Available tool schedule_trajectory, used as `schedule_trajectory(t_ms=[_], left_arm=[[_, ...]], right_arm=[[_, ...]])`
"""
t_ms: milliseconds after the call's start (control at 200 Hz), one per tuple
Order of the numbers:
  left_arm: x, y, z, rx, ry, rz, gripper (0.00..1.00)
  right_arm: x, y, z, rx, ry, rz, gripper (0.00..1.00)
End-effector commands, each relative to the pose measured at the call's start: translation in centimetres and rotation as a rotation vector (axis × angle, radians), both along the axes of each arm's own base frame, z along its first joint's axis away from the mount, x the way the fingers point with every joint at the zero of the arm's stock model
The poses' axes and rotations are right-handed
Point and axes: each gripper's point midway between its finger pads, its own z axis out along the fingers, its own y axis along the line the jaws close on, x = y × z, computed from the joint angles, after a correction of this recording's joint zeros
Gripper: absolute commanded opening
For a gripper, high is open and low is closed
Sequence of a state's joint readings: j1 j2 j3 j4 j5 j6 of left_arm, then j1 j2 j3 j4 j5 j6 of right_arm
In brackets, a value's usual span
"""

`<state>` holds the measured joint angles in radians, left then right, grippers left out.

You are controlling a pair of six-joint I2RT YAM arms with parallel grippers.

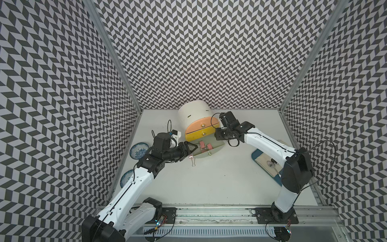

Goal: Put the binder clips in the drawer according to color
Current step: Place the binder clip in the drawer.

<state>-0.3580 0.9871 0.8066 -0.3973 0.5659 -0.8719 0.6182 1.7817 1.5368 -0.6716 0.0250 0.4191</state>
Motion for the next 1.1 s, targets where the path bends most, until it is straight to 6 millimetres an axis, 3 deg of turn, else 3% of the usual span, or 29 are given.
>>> schedule_trajectory(t_ms=[0, 295, 616, 881, 1097], left_arm=[[0.4, 0.0, 1.0, -0.005, -0.038, -0.017, 0.63], [1.0, 0.4, 0.9, -0.003, -0.038, -0.011, 0.63], [0.4, 1.5, 1.3, 0.017, -0.046, 0.009, 0.63], [-1.4, 2.7, 1.6, 0.026, -0.046, 0.047, 0.63], [-2.5, 3.4, 1.5, 0.039, -0.029, 0.066, 0.63]], right_arm=[[1.3, 0.0, 0.9, 0.012, -0.038, -0.003, 0.45], [3.1, -2.5, 1.6, 0.034, -0.044, -0.049, 0.45], [6.0, -7.6, 0.5, 0.139, 0.003, -0.141, 0.26], [9.0, -9.3, -5.6, 0.218, 0.146, -0.189, 0.07], [10.1, -9.1, -9.9, 0.222, 0.223, -0.205, 0.04]])
